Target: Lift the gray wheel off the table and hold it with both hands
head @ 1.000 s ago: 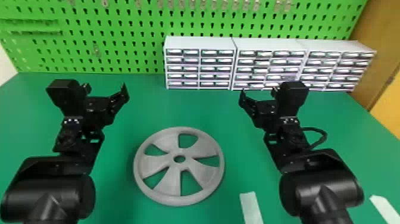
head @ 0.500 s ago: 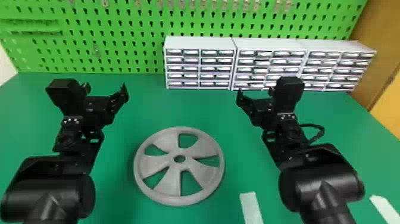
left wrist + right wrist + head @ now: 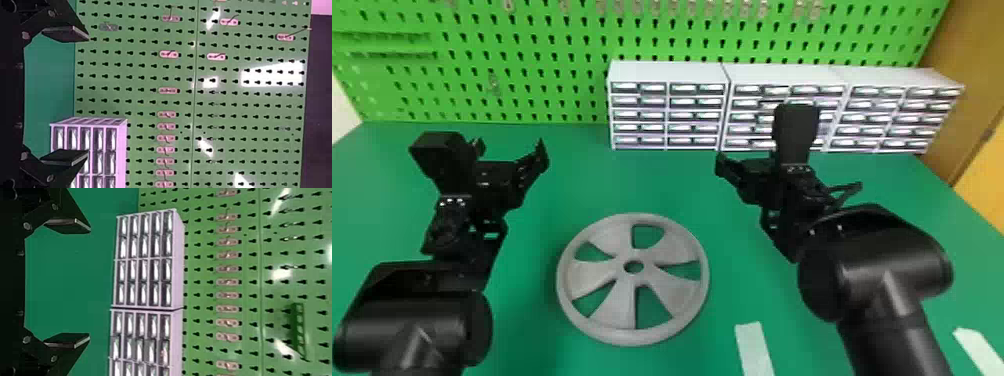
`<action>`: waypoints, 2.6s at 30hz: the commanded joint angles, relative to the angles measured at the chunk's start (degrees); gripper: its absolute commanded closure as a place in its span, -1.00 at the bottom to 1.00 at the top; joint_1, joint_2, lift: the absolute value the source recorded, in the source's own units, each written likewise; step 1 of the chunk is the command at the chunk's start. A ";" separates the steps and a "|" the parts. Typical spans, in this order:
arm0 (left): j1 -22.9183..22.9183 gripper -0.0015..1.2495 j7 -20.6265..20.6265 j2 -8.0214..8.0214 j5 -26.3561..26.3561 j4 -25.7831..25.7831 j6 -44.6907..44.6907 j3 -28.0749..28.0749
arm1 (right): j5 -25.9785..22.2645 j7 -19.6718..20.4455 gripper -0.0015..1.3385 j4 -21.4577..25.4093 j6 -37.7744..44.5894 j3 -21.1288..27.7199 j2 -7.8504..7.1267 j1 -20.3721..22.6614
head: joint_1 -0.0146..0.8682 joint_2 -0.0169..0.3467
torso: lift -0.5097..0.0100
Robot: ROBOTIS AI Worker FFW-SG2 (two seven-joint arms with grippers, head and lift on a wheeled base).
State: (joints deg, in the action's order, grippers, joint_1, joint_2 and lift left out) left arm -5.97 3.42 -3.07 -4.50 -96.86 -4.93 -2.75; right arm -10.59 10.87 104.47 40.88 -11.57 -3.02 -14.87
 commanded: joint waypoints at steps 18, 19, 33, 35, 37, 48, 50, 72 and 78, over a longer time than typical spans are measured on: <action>-0.80 -0.62 0.00 -2.37 0.20 -0.44 0.01 1.43 | -25.62 14.62 -0.53 -6.47 32.86 2.34 2.14 -10.62 | 0.64 -0.82 | 0.59; -0.80 -0.62 -0.08 -2.46 0.11 -0.44 0.01 1.43 | -26.85 14.97 -0.53 -7.35 33.38 2.52 2.14 -10.97 | 0.64 -0.82 | 0.59; -0.89 -0.62 0.00 -2.90 0.11 -0.44 0.80 1.60 | -33.62 17.87 -0.53 -16.05 37.08 2.78 2.14 -12.99 | 0.64 -0.82 | 0.59; -0.89 -0.62 0.00 -3.08 0.11 -0.44 1.24 1.52 | -33.79 17.87 -0.53 -16.67 37.16 2.61 2.14 -13.08 | 0.64 -0.82 | 0.59; -0.71 -0.63 0.00 -3.25 -0.15 -0.26 1.86 1.43 | -33.79 17.87 -0.53 -17.46 37.25 2.34 2.23 -13.17 | 0.64 -0.82 | 0.59; 0.78 -0.62 0.53 -5.63 -3.58 1.85 5.11 0.37 | -33.53 17.87 -0.51 -19.83 36.99 0.76 1.96 -13.61 | 0.64 -0.82 | 0.59; 1.05 -0.62 0.53 -5.71 -3.58 1.93 5.55 -0.07 | -33.44 17.87 -0.51 -20.10 36.81 0.41 1.96 -13.70 | 0.64 -0.82 | 0.59; 0.61 -0.62 0.36 -5.63 -3.85 2.90 6.78 0.55 | -30.54 17.87 -0.50 -25.28 34.09 -4.42 1.79 -14.40 | 0.64 -0.82 | 0.59; 0.52 -0.62 0.36 -5.63 -3.85 2.90 6.95 0.81 | -30.01 17.87 -0.47 -26.69 32.59 -5.04 1.79 -14.49 | 0.64 -0.82 | 0.59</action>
State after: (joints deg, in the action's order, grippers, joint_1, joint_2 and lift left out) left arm -5.43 3.77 -8.70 -8.35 -93.96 1.92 -2.09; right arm -41.11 28.74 78.68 74.44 -16.21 -1.24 -29.32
